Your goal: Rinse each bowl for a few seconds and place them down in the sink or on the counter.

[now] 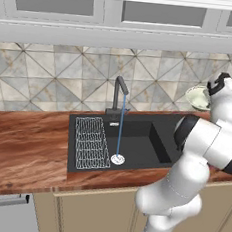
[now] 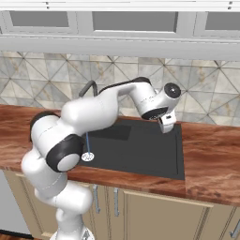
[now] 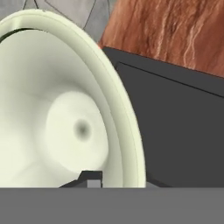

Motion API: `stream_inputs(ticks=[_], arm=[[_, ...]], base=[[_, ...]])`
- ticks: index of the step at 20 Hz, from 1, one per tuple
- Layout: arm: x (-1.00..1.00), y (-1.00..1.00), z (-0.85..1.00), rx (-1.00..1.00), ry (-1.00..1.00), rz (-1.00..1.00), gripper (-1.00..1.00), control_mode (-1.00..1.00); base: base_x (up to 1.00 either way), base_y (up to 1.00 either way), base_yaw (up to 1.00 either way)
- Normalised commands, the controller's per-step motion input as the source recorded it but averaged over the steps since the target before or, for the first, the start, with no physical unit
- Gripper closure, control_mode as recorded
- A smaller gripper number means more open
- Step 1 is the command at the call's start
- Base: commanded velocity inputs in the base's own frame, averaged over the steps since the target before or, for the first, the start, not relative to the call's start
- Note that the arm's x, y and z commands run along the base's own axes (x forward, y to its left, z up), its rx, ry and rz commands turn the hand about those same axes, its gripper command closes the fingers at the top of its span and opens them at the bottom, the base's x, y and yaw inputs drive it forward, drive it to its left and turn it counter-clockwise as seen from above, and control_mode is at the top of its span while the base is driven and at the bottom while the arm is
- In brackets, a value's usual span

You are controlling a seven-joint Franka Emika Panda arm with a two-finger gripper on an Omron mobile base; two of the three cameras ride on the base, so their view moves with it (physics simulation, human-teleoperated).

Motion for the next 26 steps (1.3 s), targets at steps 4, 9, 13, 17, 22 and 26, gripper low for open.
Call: stream_inputs(ticks=[4, 9, 13, 17, 22, 26], arm=[[-0.08, 0.40, 0.00, -0.03, -0.04, 0.08, 1.00, -1.00], [-0.07, 0.40, 0.00, -0.05, -0.01, 0.08, 1.00, -1.00], [-0.07, 0.37, 0.00, -0.02, 0.00, 0.06, 1.00, -1.00], [-0.03, 0.31, 0.01, 0.02, 0.03, 0.08, 1.00, -1.00], [-0.03, 0.22, 0.00, 0.09, 0.03, 0.09, 1.00, -1.00], [0.01, 0.26, 0.00, 0.10, 0.06, 0.09, 1.00, -1.00]], base=[[0.00, 0.00, 0.00], [0.00, 0.00, 0.00], [0.00, 0.00, 0.00], [0.00, 0.00, 0.00], [0.00, 0.00, 0.00], [0.00, 0.00, 0.00]])
